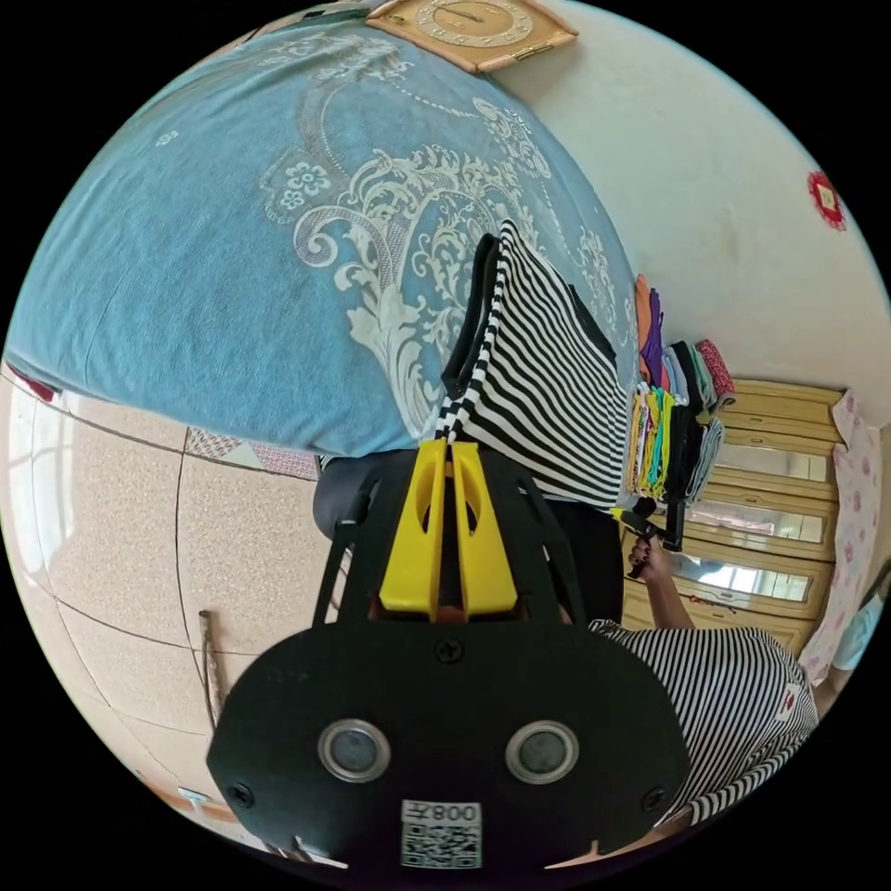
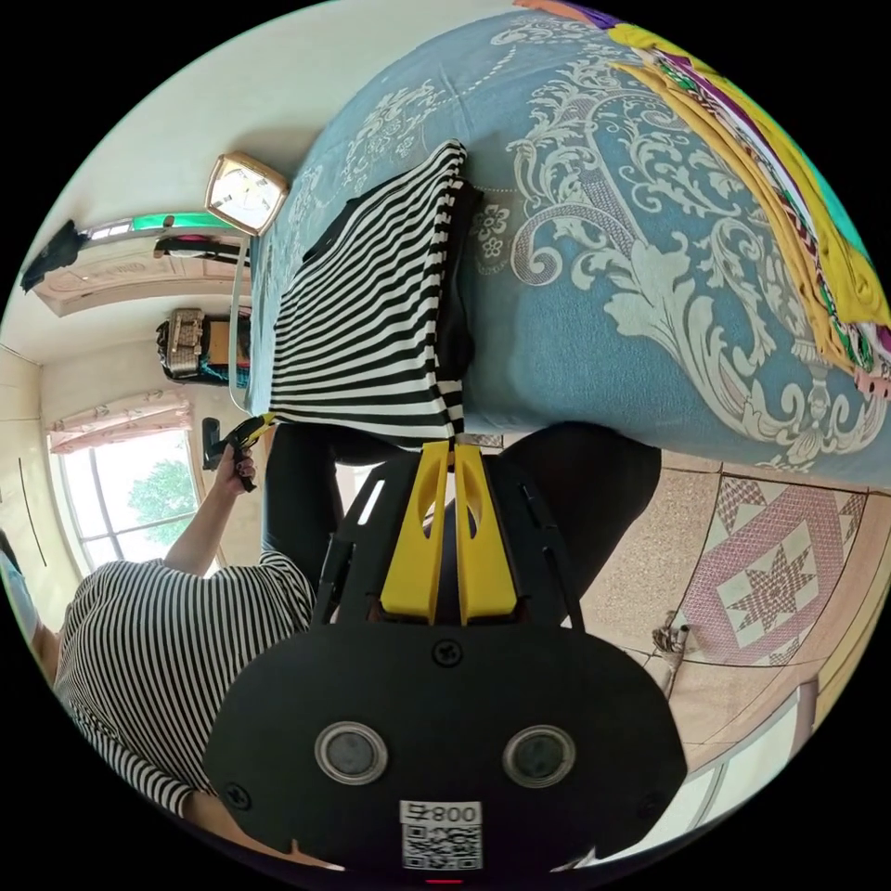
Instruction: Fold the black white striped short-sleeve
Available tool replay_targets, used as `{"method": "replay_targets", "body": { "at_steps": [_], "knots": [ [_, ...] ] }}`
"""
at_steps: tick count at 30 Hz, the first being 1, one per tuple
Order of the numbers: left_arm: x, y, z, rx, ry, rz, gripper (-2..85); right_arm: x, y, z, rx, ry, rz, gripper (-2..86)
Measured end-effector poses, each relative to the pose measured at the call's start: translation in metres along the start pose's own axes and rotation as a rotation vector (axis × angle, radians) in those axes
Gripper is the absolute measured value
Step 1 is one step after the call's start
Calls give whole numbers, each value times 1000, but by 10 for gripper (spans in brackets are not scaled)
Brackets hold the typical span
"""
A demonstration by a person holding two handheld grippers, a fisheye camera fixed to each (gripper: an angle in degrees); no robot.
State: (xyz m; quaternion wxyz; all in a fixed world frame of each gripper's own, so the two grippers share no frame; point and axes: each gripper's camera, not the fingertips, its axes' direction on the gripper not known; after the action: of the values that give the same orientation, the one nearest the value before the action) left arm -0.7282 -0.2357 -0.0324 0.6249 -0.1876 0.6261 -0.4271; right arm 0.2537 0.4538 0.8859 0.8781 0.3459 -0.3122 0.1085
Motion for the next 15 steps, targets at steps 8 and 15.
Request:
{"method": "replay_targets", "body": {
  "at_steps": [8,15],
  "knots": [
    [116,51,-38,124,-189,-37,12,4,25,-4,25,-17,-5,6],
    [340,80,27,-4,-74,435,42,-1,47,-19,81,-88,-37,6]
  ]
}}
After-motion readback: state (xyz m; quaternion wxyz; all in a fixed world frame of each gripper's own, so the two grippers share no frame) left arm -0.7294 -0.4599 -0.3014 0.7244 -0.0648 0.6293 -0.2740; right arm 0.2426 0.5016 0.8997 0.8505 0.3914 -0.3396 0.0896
